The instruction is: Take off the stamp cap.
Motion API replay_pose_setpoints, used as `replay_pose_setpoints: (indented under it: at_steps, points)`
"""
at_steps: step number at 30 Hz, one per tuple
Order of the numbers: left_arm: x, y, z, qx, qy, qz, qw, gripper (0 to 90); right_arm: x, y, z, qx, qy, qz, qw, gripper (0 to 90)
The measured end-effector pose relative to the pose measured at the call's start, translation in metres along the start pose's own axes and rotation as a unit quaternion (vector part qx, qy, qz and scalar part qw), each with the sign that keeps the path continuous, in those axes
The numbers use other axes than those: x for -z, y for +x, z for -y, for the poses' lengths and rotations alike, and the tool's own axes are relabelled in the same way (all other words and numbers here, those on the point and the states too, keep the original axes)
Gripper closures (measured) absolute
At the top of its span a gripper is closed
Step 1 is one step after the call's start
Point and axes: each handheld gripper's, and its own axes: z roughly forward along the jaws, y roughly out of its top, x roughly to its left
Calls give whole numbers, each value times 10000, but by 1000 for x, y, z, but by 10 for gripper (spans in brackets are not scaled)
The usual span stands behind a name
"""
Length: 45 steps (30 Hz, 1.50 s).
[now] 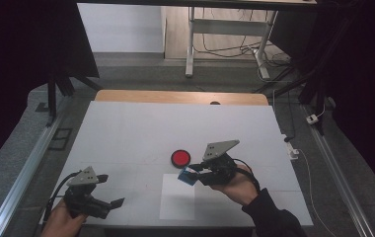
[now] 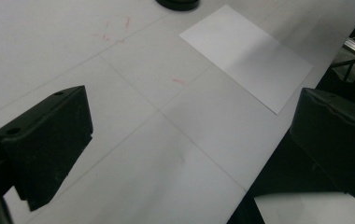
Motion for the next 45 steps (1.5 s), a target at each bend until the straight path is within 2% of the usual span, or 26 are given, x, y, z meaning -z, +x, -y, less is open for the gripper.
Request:
replay_pose_setpoints:
  at_steps: [5,10,20,26,39,43,45]
  points:
    - [-11,-4,-8,-253,101,-3,9996,0,1,-1,0,-5,-14,-6,10000,700]
    - [-21,-6,-17,-415,194,61,9989,0,1,-1,-3,64,2,-27,10000,700]
    - [-37,-11,-35,-699,284,79,9971,0,1,-1,-4,168,-13,-69,9998,700]
    - [-45,-14,-46,-788,270,106,9965,0,1,-2,-6,181,-14,-94,9998,700]
    - [-61,-13,-68,-1009,154,443,9938,0,1,-3,-11,300,-26,-179,9994,700]
    - [-67,-14,-73,-1066,125,600,9924,0,1,-3,-12,302,-41,-201,9993,700]
    - [-71,-14,-77,-1176,148,670,9907,0,1,-3,-13,323,-54,-218,9992,700]
